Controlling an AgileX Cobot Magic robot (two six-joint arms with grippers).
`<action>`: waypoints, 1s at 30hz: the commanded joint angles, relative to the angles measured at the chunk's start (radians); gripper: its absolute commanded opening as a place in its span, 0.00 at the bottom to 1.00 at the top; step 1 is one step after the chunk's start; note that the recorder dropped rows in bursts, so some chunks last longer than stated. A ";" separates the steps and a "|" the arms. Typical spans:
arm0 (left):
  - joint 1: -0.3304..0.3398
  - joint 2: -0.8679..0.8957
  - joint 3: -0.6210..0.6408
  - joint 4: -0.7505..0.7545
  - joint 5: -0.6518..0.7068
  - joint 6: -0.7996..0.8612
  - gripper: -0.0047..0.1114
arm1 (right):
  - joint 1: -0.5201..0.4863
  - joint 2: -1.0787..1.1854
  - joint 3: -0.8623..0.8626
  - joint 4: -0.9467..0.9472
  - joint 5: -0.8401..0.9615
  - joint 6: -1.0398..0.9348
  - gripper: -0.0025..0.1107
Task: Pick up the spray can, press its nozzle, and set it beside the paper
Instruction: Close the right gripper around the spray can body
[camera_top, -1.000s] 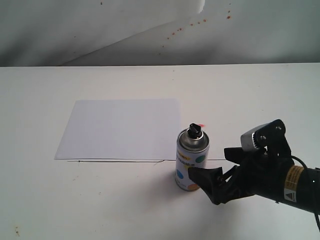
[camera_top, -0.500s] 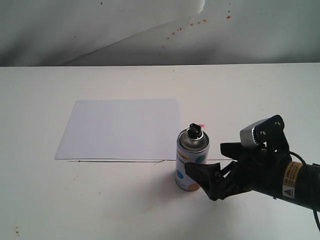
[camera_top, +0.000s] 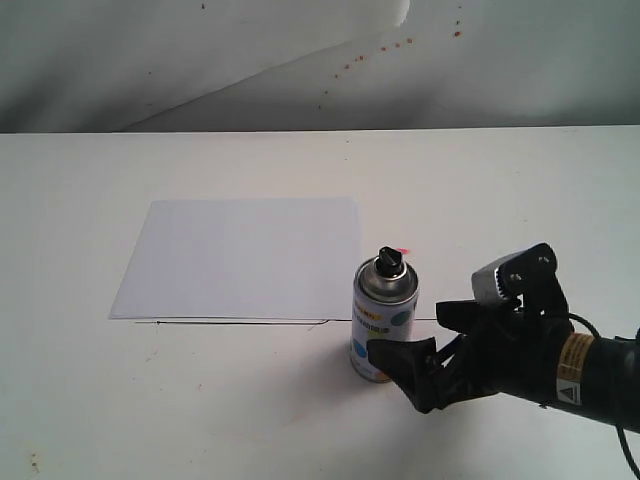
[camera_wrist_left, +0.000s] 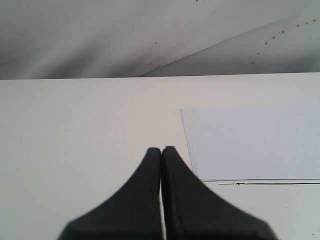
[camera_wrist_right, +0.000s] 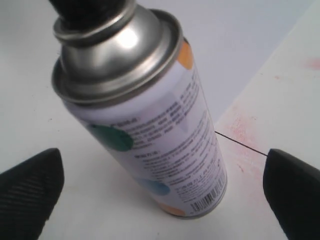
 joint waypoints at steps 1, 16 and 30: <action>-0.005 -0.004 0.005 0.002 -0.006 -0.002 0.04 | 0.002 0.004 -0.005 0.002 -0.044 0.000 0.95; -0.005 -0.004 0.005 0.002 -0.006 -0.003 0.04 | 0.002 0.004 -0.050 -0.054 0.000 0.060 0.95; -0.005 -0.004 0.005 0.002 -0.006 -0.002 0.04 | 0.057 0.062 -0.087 -0.047 -0.001 0.056 0.95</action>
